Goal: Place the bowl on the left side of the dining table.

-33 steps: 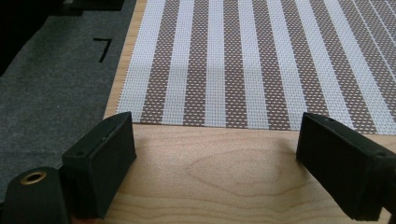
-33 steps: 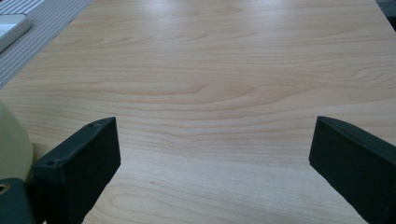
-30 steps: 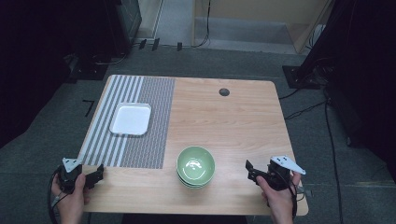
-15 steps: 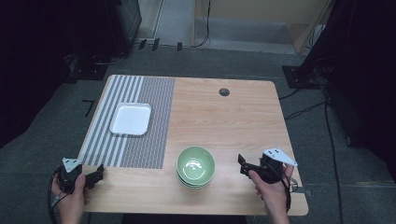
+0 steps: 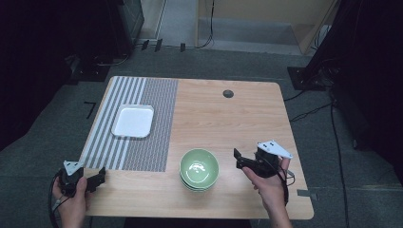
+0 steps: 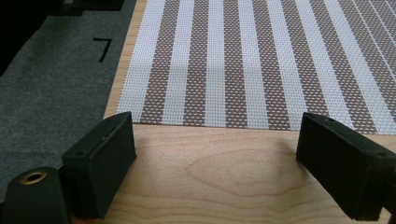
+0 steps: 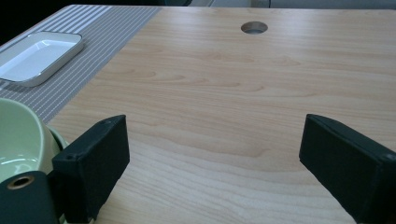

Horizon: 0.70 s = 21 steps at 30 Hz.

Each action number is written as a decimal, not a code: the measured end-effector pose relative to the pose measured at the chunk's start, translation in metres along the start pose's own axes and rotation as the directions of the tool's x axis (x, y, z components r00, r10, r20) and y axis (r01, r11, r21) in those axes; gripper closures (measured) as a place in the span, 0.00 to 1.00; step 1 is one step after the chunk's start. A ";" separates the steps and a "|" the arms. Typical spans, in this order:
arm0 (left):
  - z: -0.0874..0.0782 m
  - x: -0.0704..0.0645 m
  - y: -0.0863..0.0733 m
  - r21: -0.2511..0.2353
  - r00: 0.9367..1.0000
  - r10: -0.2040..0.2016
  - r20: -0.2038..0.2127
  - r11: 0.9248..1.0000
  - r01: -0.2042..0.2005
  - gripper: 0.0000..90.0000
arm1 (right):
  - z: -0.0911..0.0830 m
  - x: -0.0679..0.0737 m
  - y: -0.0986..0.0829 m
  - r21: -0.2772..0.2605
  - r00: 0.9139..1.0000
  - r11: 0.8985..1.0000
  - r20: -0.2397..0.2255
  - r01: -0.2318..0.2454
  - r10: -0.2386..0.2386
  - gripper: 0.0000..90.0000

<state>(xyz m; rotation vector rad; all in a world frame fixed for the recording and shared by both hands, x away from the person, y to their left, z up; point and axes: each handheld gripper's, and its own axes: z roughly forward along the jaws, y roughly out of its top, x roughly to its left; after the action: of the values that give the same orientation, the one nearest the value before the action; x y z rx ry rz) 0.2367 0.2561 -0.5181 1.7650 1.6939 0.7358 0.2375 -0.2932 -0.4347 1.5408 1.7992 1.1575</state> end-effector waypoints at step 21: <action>0.000 0.000 0.000 -0.001 1.000 -0.002 -0.001 1.000 0.002 0.13 | 0.006 0.026 0.033 -0.031 0.996 1.000 -0.086 -0.004 0.002 0.09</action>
<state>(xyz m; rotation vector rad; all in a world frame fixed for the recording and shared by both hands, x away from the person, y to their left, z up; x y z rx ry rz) 0.2368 0.2561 -0.5181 1.7627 1.6954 0.7360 0.2542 -0.2666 -0.4066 1.4976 1.8262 1.2649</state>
